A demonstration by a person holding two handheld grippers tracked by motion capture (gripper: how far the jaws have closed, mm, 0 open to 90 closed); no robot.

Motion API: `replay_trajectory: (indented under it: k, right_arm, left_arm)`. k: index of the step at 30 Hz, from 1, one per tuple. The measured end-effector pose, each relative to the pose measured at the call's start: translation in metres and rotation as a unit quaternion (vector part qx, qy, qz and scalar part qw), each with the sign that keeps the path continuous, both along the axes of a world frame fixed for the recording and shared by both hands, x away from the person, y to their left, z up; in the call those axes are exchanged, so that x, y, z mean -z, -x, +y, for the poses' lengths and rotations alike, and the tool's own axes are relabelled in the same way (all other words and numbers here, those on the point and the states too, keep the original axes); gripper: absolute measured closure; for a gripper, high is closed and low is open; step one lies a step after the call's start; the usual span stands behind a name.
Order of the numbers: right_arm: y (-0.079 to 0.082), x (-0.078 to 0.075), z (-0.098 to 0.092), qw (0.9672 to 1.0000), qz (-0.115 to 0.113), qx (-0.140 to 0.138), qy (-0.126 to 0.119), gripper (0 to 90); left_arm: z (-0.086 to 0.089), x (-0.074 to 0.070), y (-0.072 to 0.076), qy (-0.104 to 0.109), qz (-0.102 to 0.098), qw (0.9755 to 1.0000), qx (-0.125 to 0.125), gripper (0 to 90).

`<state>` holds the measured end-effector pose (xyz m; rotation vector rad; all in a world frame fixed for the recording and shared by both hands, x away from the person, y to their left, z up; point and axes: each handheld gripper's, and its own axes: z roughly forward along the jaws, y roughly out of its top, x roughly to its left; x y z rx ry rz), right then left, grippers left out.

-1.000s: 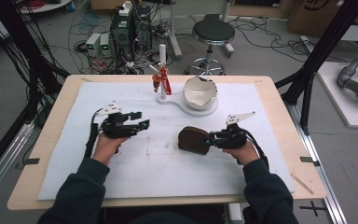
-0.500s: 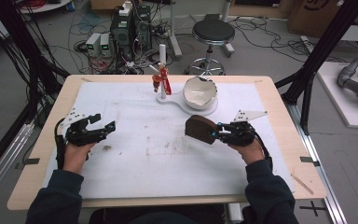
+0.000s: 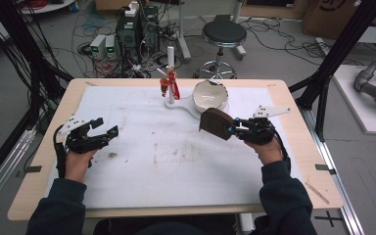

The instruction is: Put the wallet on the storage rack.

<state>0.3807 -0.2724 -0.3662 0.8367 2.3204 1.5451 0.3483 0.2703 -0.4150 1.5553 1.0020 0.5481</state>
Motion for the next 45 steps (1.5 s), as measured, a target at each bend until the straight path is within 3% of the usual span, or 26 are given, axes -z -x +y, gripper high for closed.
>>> replay_trajectory:
  k: [1,6,13,19,24,29,30,32,35,37,40,45]
  right_arm:
    - [-0.004,-0.008,0.001,1.0000,-0.007,0.001,0.002,66.8]
    - [-0.014,-0.023,0.004,0.9997,-0.020,0.001,0.011,66.8]
    - [-0.038,-0.043,0.009,0.9995,-0.027,0.009,0.013,66.8]
    - [-0.064,-0.054,0.018,0.9983,-0.036,0.009,0.045,66.7]
    - [-0.079,-0.054,0.021,0.9981,-0.034,0.020,0.047,66.7]
    - [-0.099,-0.053,0.025,0.9964,-0.040,0.036,0.065,66.7]
    - [-0.107,-0.053,0.026,0.9952,-0.040,0.040,0.080,66.7]
    - [-0.110,-0.053,0.027,0.9943,-0.043,0.043,0.088,66.7]
    - [-0.119,-0.048,0.029,0.9937,-0.046,0.046,0.091,66.6]
    - [-0.125,-0.040,0.032,0.9922,-0.037,0.051,0.108,66.6]
    - [-0.132,-0.032,0.034,0.9921,-0.033,0.052,0.110,66.5]
    - [-0.136,-0.025,0.043,0.9908,-0.041,0.044,0.121,66.5]
  left_arm:
    - [0.002,0.002,0.000,0.014,0.001,0.9999,-0.001,23.3]
    - [0.004,0.002,0.002,0.024,-0.003,0.9996,-0.010,23.3]
    - [0.009,0.006,0.001,0.024,0.000,0.9996,-0.019,23.3]
    - [0.008,0.007,0.001,0.021,0.004,0.9996,-0.017,23.3]
    - [0.009,0.008,0.000,0.023,0.003,0.9996,-0.015,23.3]
    - [0.009,0.008,0.000,0.023,0.006,0.9996,-0.014,23.3]
    - [0.009,0.008,0.000,0.023,0.005,0.9996,-0.013,23.3]
    - [0.009,0.008,0.000,0.024,0.005,0.9996,-0.014,23.3]
    - [0.009,0.008,0.000,0.027,0.004,0.9995,-0.014,23.3]
    - [0.009,0.008,0.000,0.027,0.005,0.9995,-0.014,23.3]
    - [0.010,0.009,0.001,0.028,0.005,0.9995,-0.013,23.3]
    - [0.010,0.009,0.001,0.029,0.004,0.9995,-0.014,23.3]
